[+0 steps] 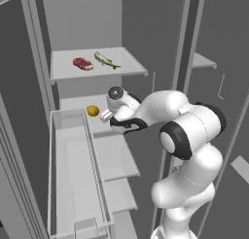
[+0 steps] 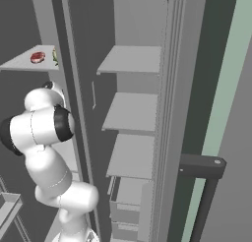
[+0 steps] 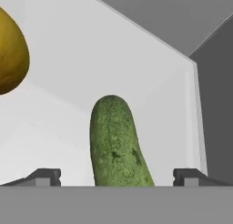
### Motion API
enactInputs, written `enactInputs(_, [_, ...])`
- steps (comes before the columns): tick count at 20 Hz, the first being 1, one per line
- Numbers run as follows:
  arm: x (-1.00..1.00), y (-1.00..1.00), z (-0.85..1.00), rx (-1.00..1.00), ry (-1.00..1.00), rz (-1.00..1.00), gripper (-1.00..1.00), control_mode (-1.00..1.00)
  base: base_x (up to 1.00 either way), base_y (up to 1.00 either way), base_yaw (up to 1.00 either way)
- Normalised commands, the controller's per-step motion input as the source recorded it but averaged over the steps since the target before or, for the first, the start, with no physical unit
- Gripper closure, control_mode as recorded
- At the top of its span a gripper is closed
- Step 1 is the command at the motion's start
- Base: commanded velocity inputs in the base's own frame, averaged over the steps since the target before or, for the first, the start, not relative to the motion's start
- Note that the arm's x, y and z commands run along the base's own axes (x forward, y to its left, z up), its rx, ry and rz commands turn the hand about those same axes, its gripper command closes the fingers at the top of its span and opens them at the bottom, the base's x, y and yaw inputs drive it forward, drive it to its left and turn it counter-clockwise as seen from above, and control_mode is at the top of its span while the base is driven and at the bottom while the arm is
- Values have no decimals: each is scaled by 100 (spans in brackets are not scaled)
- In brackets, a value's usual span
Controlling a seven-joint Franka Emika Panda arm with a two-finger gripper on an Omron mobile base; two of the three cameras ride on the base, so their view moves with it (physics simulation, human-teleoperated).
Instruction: Gather the cucumber and lemon from the fridge and place them on a tray on the dining counter. Then gather the steak and fish from the fridge and place them on the other tray.
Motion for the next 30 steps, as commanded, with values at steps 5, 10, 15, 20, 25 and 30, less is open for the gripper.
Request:
enactInputs(5, [22,0,-21,0,0,0,-100,-100,0,0,0])
enactInputs(10, [0,-2,-35,0,0,0,100,-100,0,0,0])
enactInputs(15, [-15,-6,-39,0,0,0,100,-100,0,0,0])
enactInputs(20, [-17,-10,-22,0,0,0,100,-100,0,0,0])
enactInputs(25, [-40,-12,1,0,-11,0,100,-100,0,0,0])
enactInputs(30, [-65,-8,14,0,-16,0,100,-100,0,0,0])
